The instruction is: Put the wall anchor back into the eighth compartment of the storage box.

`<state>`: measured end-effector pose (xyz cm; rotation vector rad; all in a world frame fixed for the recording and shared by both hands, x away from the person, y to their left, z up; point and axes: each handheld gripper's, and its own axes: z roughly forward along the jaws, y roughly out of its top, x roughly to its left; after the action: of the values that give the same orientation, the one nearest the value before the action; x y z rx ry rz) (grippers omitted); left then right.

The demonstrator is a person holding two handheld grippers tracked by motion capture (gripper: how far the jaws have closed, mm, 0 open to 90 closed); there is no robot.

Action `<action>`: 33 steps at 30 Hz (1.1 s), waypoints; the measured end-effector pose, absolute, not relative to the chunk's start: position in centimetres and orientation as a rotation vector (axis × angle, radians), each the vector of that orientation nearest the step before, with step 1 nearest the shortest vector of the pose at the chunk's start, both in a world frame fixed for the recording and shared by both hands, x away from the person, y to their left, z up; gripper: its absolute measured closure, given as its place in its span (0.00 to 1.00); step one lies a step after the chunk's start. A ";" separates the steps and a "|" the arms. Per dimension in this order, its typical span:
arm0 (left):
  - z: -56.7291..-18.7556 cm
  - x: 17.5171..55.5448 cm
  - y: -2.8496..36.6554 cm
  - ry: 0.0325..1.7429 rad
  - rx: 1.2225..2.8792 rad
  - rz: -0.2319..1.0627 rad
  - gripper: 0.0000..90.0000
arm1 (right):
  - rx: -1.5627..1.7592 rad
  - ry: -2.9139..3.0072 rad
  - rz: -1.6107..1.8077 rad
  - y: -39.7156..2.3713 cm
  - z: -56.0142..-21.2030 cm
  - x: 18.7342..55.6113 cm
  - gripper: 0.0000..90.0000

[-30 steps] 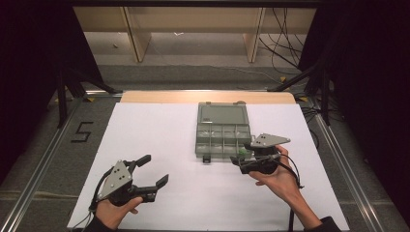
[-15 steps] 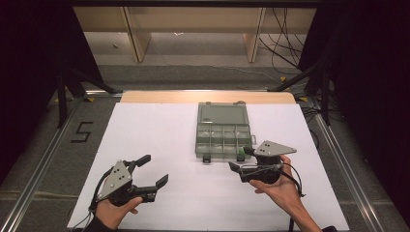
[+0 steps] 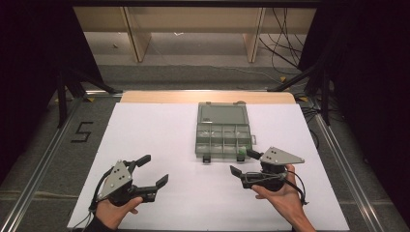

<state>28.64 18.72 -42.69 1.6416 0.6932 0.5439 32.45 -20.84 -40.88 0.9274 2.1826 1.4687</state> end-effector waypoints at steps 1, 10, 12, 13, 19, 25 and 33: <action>-42.7 28.6 18.7 0.694 1.642 0.544 0.18 | 0.934 2.173 1.484 -20.8 -41.0 32.4 0.23; -42.7 28.7 18.7 0.695 1.641 0.543 0.18 | 0.937 2.162 1.508 -20.9 -41.2 31.2 0.20; -42.7 28.7 18.7 0.696 1.641 0.543 0.18 | 0.935 2.158 1.490 -20.9 -41.2 31.1 0.20; -42.7 28.6 18.7 0.694 1.643 0.544 0.18 | 0.928 2.152 1.515 -20.9 -41.2 31.0 0.20; -42.7 28.6 18.7 0.694 1.642 0.544 0.18 | 0.936 2.144 1.512 -21.2 -41.1 30.7 0.20; -42.7 28.6 18.7 0.698 1.642 0.540 0.18 | 0.932 2.147 1.512 -21.1 -41.2 30.4 0.20; -42.7 28.7 18.7 0.699 1.642 0.541 0.18 | 0.916 2.131 1.524 -21.2 -41.1 30.4 0.20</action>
<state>28.65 18.68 -42.70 1.6422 0.6986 0.5407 30.39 -21.17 -41.13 0.9158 2.1313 1.5243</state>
